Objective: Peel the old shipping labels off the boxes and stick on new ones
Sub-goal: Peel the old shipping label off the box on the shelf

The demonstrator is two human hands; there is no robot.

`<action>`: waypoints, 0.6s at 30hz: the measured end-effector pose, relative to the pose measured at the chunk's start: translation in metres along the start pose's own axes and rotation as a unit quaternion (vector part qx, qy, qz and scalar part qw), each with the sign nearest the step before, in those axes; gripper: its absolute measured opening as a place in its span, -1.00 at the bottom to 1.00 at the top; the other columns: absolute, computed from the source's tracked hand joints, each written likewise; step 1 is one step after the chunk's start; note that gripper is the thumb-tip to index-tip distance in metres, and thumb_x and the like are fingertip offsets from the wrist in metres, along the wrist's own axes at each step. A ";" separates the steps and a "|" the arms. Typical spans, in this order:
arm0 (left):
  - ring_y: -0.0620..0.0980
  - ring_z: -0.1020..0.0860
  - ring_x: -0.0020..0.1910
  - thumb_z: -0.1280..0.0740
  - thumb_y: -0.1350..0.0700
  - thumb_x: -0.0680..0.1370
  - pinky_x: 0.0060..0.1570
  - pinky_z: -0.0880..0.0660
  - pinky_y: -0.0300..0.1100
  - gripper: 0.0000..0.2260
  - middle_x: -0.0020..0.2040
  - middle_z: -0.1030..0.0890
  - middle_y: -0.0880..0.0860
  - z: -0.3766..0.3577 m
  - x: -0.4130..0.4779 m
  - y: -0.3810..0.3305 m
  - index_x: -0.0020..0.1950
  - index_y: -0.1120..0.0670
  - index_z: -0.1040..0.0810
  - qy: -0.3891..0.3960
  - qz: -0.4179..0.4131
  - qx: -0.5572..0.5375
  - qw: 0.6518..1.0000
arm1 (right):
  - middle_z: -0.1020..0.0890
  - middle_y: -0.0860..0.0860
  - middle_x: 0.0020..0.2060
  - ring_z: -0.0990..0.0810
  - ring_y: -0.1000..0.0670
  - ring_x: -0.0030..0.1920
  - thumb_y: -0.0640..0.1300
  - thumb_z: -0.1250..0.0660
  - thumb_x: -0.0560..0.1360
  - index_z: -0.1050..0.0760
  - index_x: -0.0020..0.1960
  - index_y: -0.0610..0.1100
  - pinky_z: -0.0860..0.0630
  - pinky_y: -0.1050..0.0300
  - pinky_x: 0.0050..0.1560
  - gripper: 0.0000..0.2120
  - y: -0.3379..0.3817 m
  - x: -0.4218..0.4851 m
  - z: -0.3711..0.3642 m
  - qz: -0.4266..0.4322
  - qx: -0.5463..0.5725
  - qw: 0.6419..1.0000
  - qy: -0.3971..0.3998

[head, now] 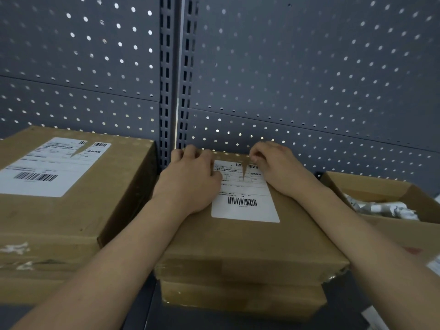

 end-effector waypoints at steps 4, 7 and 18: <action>0.08 -0.18 0.40 -0.13 -0.07 0.59 0.18 -0.37 0.05 -0.64 0.36 -0.31 0.01 -0.001 0.001 0.001 0.37 -0.06 -0.35 -0.001 0.001 0.000 1.000 | -0.51 0.00 -0.08 -0.47 0.04 -0.04 -0.11 -0.30 0.58 -0.59 0.04 -0.12 -0.38 0.18 0.01 -0.87 0.003 -0.001 -0.001 0.022 -0.014 1.000 0.018; 0.08 -0.19 0.39 -0.13 -0.07 0.58 0.16 -0.37 0.05 -0.65 0.35 -0.32 0.01 0.000 0.001 0.001 0.36 -0.06 -0.35 -0.004 0.001 -0.001 1.000 | -0.51 0.00 -0.10 -0.46 0.04 -0.06 -0.13 -0.31 0.57 -0.61 0.01 -0.12 -0.35 0.21 -0.05 -0.89 0.004 0.002 0.001 0.026 -0.020 0.999 0.014; 0.08 -0.20 0.38 -0.14 -0.07 0.59 0.14 -0.36 0.05 -0.65 0.34 -0.32 0.01 0.001 0.001 -0.001 0.36 -0.06 -0.36 0.002 0.002 0.004 1.000 | -0.44 0.04 -0.11 -0.46 0.02 -0.07 -0.20 -0.24 0.61 -0.51 -0.05 -0.14 -0.34 0.15 -0.09 -0.90 0.005 0.008 -0.008 0.024 -0.072 0.997 0.030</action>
Point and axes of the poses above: each hand's wrist, its own x-axis towards the middle knuckle, its own z-axis out of the back of the hand, y = z × x, the point moved 7 cm from there along x, towards the middle knuckle
